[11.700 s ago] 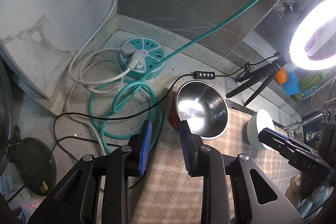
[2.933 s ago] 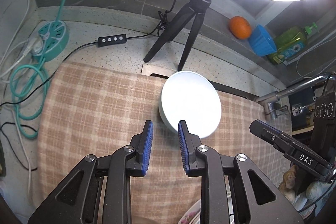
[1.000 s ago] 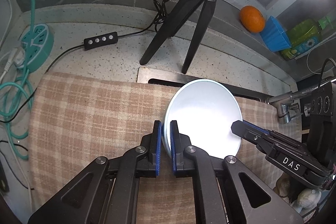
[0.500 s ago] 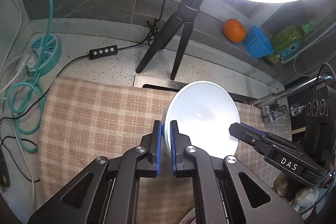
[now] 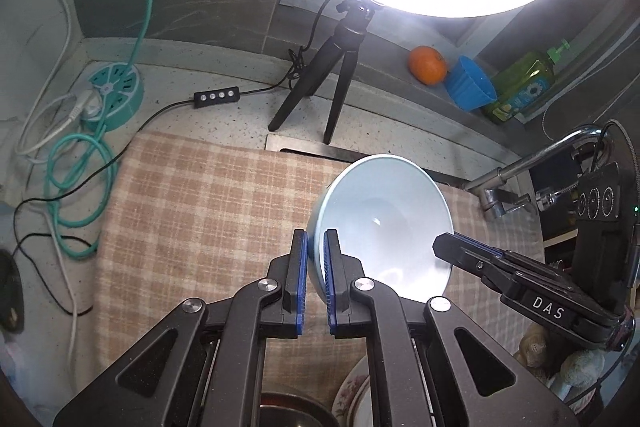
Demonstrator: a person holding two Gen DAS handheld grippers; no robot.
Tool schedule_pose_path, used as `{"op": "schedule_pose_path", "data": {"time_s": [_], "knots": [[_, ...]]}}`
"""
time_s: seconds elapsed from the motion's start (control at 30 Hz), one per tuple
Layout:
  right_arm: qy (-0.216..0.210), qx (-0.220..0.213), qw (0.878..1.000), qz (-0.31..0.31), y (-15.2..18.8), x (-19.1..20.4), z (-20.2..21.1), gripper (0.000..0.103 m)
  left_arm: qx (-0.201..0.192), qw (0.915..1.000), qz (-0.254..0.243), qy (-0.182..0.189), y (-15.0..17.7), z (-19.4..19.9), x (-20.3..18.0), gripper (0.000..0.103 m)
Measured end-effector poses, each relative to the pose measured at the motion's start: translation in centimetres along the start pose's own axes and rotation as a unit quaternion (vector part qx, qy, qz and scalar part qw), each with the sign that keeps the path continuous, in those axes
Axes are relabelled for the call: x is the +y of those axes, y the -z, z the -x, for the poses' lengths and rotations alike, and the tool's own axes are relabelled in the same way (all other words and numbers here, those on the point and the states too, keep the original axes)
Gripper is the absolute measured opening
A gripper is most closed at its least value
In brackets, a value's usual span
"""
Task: Organize plates and bowls
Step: 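Lift the pale blue bowl and carry it toward the nested steel bowls, then lower the pale blue bowl into the red-exterior bowl and release it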
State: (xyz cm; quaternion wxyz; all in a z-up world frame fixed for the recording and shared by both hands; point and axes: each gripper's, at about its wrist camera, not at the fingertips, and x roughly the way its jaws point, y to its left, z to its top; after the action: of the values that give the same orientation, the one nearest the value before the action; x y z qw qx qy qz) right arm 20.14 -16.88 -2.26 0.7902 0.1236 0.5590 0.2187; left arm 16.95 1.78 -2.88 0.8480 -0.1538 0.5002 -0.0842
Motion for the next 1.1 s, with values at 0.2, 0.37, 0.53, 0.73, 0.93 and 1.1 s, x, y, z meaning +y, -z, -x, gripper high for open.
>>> {"op": "schedule_pose_path", "data": {"time_s": [0.2,0.37,0.53,0.73,0.93,1.1], "knots": [[-0.010,0.001,1.000,0.009,2.1,1.8,0.9,0.008,-0.004,1.0000,0.004,0.003,2.3,2.2,0.8,0.006],[-0.015,0.001,1.000,0.019,4.2,3.3,1.7,0.008,-0.009,1.0000,0.002,0.000,4.4,3.6,1.3,0.006],[-0.019,0.007,0.999,0.027,6.4,4.4,2.2,0.008,-0.006,0.9999,0.008,0.002,6.9,4.7,2.3,0.006],[-0.022,0.020,0.999,0.039,9.1,5.6,2.1,0.008,-0.003,0.9998,0.020,0.002,9.3,5.8,3.3,0.006],[-0.029,0.039,0.998,0.042,11.5,6.3,1.4,0.009,0.007,0.9994,0.033,0.004,11.5,6.2,4.5,0.006],[-0.032,0.050,0.997,0.043,12.8,6.6,1.0,0.009,0.017,0.9990,0.042,0.004,12.9,6.2,5.2,0.006]]}}
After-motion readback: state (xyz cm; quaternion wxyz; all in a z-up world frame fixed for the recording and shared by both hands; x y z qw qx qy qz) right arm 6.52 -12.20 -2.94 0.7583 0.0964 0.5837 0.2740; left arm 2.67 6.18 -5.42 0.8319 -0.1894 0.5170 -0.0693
